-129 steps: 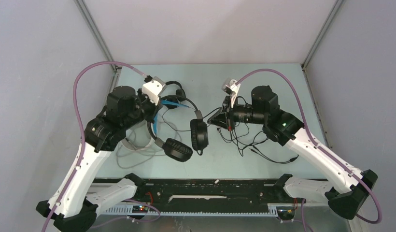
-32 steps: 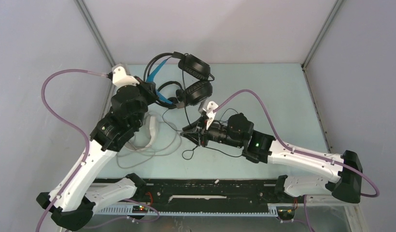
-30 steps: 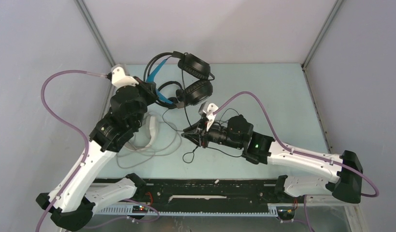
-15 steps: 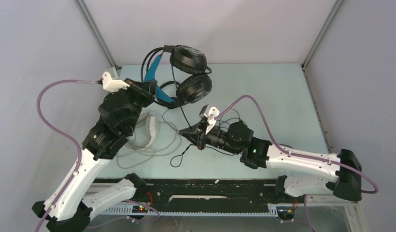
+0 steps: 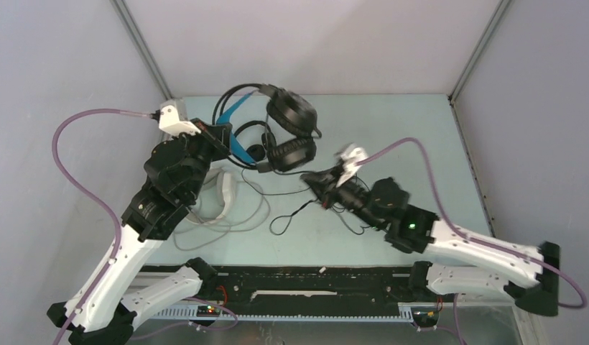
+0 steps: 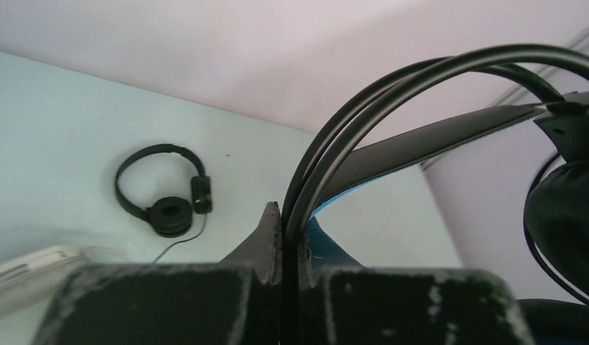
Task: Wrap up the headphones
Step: Wrap the headphones cable around the headphones.
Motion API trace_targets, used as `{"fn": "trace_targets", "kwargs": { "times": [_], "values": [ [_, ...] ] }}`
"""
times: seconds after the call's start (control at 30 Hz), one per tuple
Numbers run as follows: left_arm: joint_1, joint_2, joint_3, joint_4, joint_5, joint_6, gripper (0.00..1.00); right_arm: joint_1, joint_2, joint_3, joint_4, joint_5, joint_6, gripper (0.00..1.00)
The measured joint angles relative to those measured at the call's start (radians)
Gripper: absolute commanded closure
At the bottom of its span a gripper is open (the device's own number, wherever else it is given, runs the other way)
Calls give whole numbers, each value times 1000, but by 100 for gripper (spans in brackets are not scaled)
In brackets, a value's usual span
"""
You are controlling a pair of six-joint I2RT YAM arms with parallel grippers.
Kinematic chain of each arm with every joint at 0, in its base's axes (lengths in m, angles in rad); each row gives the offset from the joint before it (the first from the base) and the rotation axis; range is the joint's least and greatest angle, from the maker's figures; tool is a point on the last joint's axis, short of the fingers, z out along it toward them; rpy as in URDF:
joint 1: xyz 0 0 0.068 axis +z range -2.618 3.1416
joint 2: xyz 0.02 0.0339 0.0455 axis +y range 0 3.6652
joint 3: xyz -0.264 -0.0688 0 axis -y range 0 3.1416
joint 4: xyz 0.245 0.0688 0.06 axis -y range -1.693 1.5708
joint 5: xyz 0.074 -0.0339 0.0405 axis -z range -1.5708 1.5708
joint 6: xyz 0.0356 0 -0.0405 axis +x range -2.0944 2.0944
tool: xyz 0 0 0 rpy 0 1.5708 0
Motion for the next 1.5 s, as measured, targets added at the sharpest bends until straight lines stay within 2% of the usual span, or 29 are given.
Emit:
{"fn": "trace_targets", "kwargs": {
  "times": [0.1,0.23,0.37,0.47,0.8,1.17,1.3,1.5],
  "values": [
    [0,-30,-26,-21,52,137,100,-129,-138,-25,-56,30,35,100],
    [1,-87,-51,-50,127,261,100,-389,-252,-44,-103,11,102,100],
    [3,-131,-53,-51,201,322,100,-545,-263,-66,-123,-55,146,100],
    [5,-144,-53,-37,326,348,100,-619,-235,-84,-130,-119,166,100],
    [5,-68,-53,47,734,297,100,-660,-133,-91,-66,-348,198,100],
    [3,8,-53,32,1130,295,100,-701,-72,-91,65,-418,236,100],
    [-7,48,-63,11,1212,311,100,-721,-57,-91,90,-433,247,100],
    [-43,67,-79,-102,1228,420,100,-742,-36,-89,91,-458,254,100]
  ]
}}
